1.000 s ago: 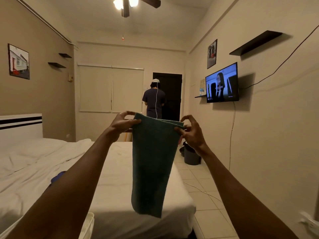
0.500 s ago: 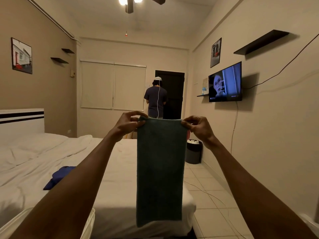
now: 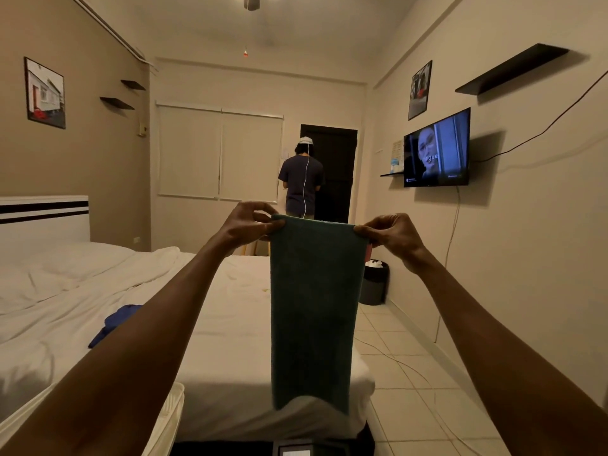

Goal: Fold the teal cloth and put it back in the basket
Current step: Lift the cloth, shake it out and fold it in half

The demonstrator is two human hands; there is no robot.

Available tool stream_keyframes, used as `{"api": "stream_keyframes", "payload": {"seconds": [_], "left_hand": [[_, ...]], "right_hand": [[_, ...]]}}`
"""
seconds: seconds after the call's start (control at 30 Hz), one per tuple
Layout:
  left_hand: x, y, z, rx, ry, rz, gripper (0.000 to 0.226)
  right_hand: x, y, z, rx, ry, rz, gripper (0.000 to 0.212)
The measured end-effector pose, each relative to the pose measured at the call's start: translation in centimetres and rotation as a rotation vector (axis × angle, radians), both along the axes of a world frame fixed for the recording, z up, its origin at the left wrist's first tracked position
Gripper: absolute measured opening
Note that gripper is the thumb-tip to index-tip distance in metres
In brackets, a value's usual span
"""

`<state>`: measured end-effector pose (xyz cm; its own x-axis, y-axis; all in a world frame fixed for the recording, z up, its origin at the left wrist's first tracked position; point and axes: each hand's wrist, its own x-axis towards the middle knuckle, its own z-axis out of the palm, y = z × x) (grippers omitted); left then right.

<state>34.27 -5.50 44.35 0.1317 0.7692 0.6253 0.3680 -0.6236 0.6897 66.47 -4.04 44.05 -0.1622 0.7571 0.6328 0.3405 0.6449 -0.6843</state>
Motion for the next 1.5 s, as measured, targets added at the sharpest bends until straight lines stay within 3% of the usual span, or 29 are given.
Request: {"api": "stream_keyframes", "payload": {"seconds": [0.23,0.57,0.7,0.83,0.93,1.03,1.2,1.5], "left_hand": [[0.5,0.5,-1.0,-0.042,0.020,0.002,0.025],[0.9,1.0,-1.9,-0.070,0.071,0.019,0.023],[1.2,0.9,-2.4,-0.157,0.017,0.010,0.013],[0.9,0.9,-3.8,-0.206,0.004,-0.053,0.010],[0.8,1.2,-5.1,-0.191,0.033,-0.066,0.007],[0.7,1.6,-6.0,-0.162,0.037,-0.048,0.016],[0.6,2.6,-7.9,-0.143,0.087,-0.001,0.020],[0.6,5.3,-10.6,-0.109,0.098,0.074,0.021]], "right_hand": [[0.3,-0.2,-0.4,-0.006,0.048,-0.025,0.015],[1.4,0.2,-1.2,0.059,-0.078,-0.090,0.012],[1.9,0.1,-1.8,0.041,-0.070,-0.074,0.021],[2.6,0.1,-2.7,-0.055,-0.161,-0.037,0.047],[3.1,0.4,-3.5,-0.072,-0.248,-0.058,0.028],[3.2,0.4,-4.2,-0.056,-0.190,-0.063,0.012],[2.4,1.9,-6.1,-0.031,-0.219,-0.089,0.007],[1.9,6.0,-9.5,-0.047,-0.243,-0.131,0.019]]}}
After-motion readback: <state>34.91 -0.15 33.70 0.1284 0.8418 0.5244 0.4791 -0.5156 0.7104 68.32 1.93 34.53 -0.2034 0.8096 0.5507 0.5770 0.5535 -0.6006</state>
